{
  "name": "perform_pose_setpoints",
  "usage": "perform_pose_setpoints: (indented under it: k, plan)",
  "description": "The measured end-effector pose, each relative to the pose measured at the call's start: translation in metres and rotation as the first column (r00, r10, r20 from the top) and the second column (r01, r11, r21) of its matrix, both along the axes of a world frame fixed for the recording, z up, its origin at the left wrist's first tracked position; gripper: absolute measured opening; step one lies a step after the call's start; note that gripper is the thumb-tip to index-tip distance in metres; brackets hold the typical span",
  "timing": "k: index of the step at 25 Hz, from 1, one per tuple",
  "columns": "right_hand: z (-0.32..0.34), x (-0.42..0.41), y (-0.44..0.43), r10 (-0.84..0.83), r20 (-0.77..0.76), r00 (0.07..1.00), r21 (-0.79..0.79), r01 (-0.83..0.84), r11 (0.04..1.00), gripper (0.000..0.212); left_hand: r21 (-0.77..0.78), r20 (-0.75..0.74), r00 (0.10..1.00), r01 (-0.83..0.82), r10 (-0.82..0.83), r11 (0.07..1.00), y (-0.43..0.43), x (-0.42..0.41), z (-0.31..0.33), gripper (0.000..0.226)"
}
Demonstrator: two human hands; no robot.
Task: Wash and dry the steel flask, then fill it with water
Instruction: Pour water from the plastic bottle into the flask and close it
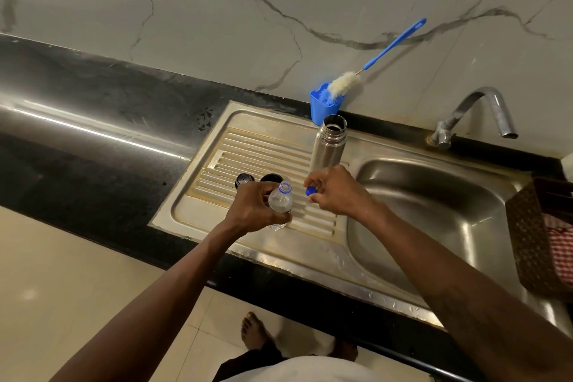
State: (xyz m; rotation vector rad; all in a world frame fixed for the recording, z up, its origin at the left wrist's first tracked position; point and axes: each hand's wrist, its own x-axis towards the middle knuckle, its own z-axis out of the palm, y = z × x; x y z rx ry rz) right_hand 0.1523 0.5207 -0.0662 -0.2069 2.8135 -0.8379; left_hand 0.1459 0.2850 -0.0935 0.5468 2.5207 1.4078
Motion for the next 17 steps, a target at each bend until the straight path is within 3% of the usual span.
perform_pose_setpoints:
  k: [3, 9, 14, 16, 17]
  plan:
    - [-0.032, 0.007, -0.003, -0.08, 0.06, 0.995, 0.033, 0.079, 0.996, 0.035, 0.0, -0.028, 1.0, -0.012, 0.012, 1.0, -0.002, 0.003, -0.001, 0.039]
    - [-0.066, 0.008, -0.004, -0.075, 0.131, 0.989, 0.09, 0.063, 0.994, 0.033, -0.004, -0.052, 0.996, -0.071, 0.071, 0.997, -0.001, 0.003, -0.003, 0.054]
    - [-0.067, 0.008, 0.005, -0.102, 0.155, 0.983, 0.033, 0.098, 0.995, 0.039, -0.007, -0.042, 0.997, -0.059, 0.058, 0.998, 0.003, 0.003, -0.001, 0.046]
    - [-0.058, 0.015, 0.009, -0.225, -0.047, 0.973, -0.027, 0.224, 0.974, 0.031, 0.0, -0.036, 0.998, -0.044, 0.044, 0.999, 0.005, 0.002, 0.003, 0.041]
    - [-0.051, 0.018, 0.012, -0.33, -0.192, 0.924, -0.094, 0.318, 0.943, 0.038, 0.009, -0.033, 0.999, -0.041, 0.042, 0.999, 0.005, 0.0, 0.005, 0.04]
